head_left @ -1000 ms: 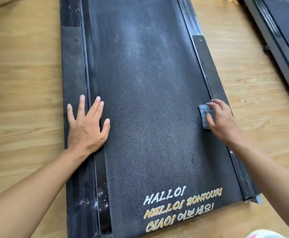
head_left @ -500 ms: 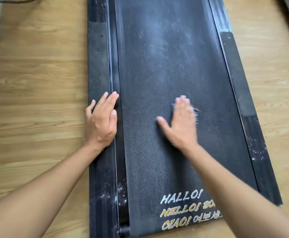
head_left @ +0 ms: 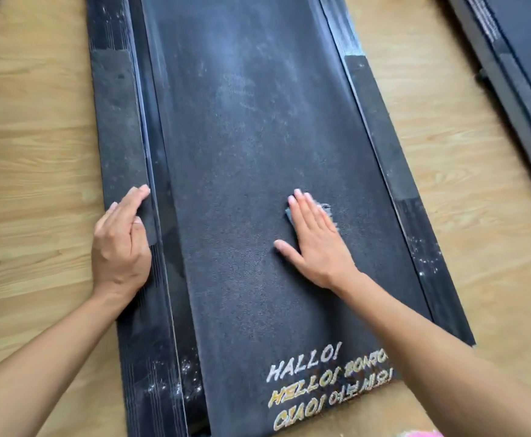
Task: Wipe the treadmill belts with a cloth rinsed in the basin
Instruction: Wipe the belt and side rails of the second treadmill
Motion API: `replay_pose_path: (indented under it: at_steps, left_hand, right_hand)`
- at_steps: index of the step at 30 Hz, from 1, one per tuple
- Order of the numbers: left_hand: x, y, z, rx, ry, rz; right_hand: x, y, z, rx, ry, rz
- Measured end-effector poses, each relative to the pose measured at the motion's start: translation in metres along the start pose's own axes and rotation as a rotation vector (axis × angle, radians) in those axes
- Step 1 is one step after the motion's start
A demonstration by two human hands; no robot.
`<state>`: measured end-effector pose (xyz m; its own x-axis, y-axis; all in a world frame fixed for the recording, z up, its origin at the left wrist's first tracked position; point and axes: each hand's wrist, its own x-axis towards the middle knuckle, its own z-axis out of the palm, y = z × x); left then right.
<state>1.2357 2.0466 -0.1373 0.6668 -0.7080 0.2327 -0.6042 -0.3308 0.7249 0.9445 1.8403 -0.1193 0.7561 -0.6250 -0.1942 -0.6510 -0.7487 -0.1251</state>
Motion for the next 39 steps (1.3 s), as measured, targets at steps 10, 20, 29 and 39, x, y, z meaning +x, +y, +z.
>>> replay_pose_path:
  at_steps: [10,20,29,39]
  left_hand:
    - [-0.002,0.008,0.001,0.003,-0.035,-0.009]
    - [-0.003,0.007,0.001,-0.027,0.086,-0.146]
    - [-0.003,0.006,0.004,0.018,0.072,-0.127]
    - [-0.003,0.007,0.011,-0.048,0.049,-0.074]
  right_hand:
    - [-0.016,0.066,-0.003,0.188,0.068,0.552]
    - [0.057,-0.203,0.016,0.073,0.050,-0.176]
    - [0.086,0.034,-0.026,0.095,0.110,0.244]
    - [0.131,0.025,-0.033,0.195,0.164,0.560]
